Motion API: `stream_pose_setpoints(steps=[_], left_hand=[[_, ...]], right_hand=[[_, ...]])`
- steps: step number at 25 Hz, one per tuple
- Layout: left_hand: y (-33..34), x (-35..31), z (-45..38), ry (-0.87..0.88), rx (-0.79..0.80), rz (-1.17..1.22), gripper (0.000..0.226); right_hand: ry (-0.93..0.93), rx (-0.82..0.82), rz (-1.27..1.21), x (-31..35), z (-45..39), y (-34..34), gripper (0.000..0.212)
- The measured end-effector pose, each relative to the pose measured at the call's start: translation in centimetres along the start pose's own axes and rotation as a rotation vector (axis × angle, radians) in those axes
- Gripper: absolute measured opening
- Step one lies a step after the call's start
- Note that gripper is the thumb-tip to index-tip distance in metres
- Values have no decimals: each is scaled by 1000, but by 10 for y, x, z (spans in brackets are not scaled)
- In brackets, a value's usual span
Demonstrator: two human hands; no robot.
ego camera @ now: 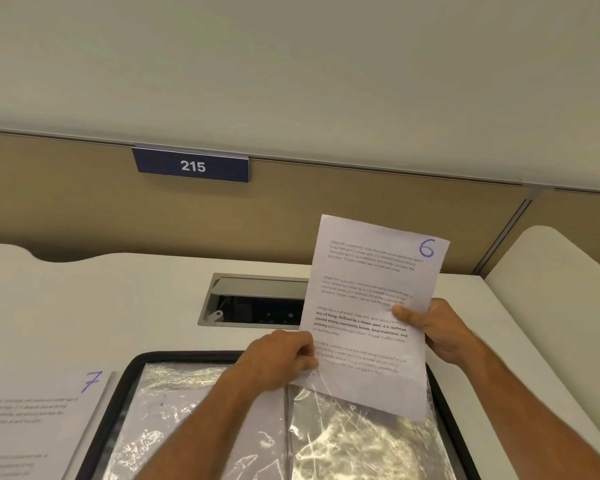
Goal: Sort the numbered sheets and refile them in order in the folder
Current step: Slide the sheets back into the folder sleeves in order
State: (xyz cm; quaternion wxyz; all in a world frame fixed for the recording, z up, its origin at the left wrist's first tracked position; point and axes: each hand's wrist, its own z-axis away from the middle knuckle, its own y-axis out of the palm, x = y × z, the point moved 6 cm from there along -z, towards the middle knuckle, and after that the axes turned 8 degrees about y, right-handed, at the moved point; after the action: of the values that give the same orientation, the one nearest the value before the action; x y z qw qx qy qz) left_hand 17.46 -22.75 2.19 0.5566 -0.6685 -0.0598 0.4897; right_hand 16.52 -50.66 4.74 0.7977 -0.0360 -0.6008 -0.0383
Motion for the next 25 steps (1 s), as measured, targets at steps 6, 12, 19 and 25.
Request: stream_pose_setpoints(steps=[6, 12, 19, 25], left_hand=[[7, 0, -1, 7, -34, 86, 13], [18, -5, -1, -16, -85, 159, 10], [20, -9, -5, -74, -164, 113, 6], [22, -9, -5, -85, -190, 92, 8]], right_hand=[[213, 219, 210, -22, -2, 20, 80], [258, -20, 76, -32, -2, 17, 28], [415, 75, 247, -39, 13, 10, 27], [307, -72, 196, -30, 11, 8, 17]])
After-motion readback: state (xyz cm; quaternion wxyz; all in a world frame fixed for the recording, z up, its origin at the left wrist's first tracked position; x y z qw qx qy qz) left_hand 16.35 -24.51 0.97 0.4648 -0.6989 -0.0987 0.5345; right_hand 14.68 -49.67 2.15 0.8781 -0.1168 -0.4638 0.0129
